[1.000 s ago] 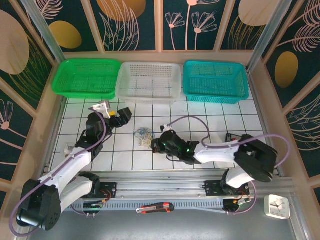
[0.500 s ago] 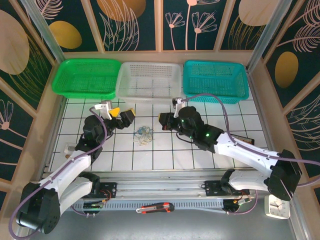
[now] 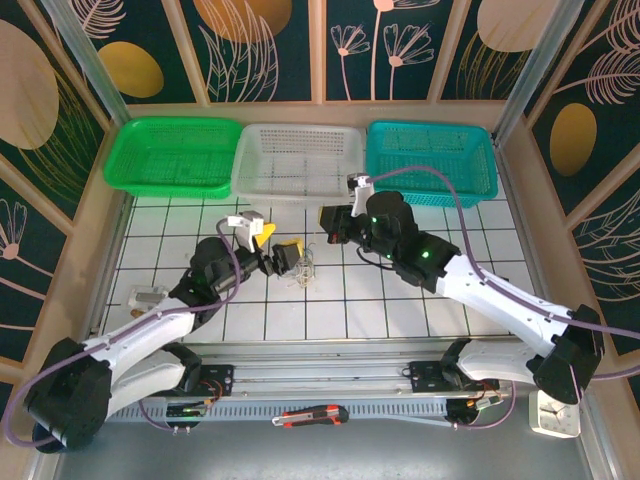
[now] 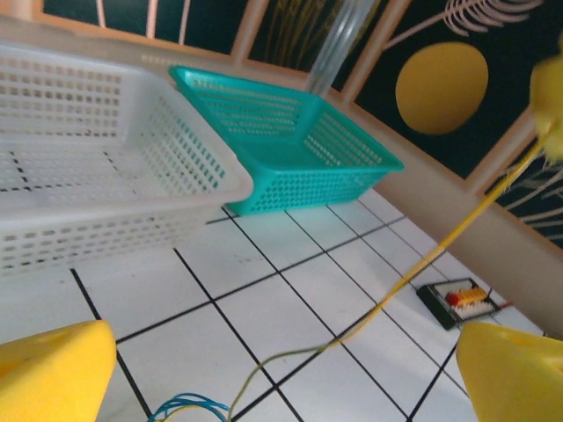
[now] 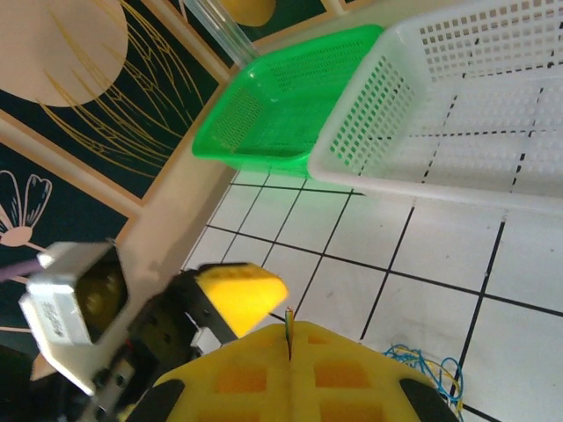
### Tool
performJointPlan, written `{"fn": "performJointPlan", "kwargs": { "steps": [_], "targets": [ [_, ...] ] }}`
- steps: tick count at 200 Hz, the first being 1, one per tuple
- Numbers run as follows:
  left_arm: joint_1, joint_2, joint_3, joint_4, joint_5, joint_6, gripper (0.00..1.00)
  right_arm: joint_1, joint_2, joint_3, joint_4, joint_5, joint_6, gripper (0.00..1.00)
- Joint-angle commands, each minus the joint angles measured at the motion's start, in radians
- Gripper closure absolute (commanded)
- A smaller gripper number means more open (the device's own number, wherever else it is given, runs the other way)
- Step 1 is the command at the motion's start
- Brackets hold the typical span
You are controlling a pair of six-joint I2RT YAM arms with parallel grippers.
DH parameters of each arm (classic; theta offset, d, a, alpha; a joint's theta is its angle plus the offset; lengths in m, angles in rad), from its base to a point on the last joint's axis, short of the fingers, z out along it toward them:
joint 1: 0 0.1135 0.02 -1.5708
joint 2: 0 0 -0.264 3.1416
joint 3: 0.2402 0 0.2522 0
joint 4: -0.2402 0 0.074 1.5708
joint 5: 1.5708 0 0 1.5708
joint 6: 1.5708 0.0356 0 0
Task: Untangle the cables
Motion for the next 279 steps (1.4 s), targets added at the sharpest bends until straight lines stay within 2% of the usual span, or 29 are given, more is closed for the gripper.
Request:
{"fn": "performJointPlan", "kwargs": {
  "steps": [1,59,141,172,213,251,279],
  "targets": [
    [-0.039,0.055,0.036,0.092,-0.032,0.082,0.01,-0.009,-0.02,0.046,-0.013,-0.027,-0.032,1.0],
    [-0.086,0.237,0.068,0.192,-0.126,0.123,0.01,-0.015,-0.048,0.091,-0.02,-0.05,-0.033,1.0],
    [-0.094,0.377,0.02,0.292,-0.117,0.057,0.04,-0.11,-0.088,0.117,0.023,-0.11,-0.002,1.0],
    [-0.095,0.377,0.008,0.292,-0.11,0.033,0.03,-0.16,-0.093,0.147,0.007,-0.106,-0.019,1.0],
    [-0.094,0.292,-0.004,0.249,-0.106,0.005,0.01,-0.309,-0.108,0.202,-0.026,-0.094,-0.046,1.0],
    [-0.094,0.203,-0.007,0.199,-0.13,-0.032,0.01,-0.559,-0.087,0.194,0.004,-0.092,-0.042,1.0],
    [-0.095,0.155,0.0,0.177,-0.141,-0.055,0.01,-0.734,-0.003,0.179,0.073,-0.14,-0.008,1.0]
  ]
}}
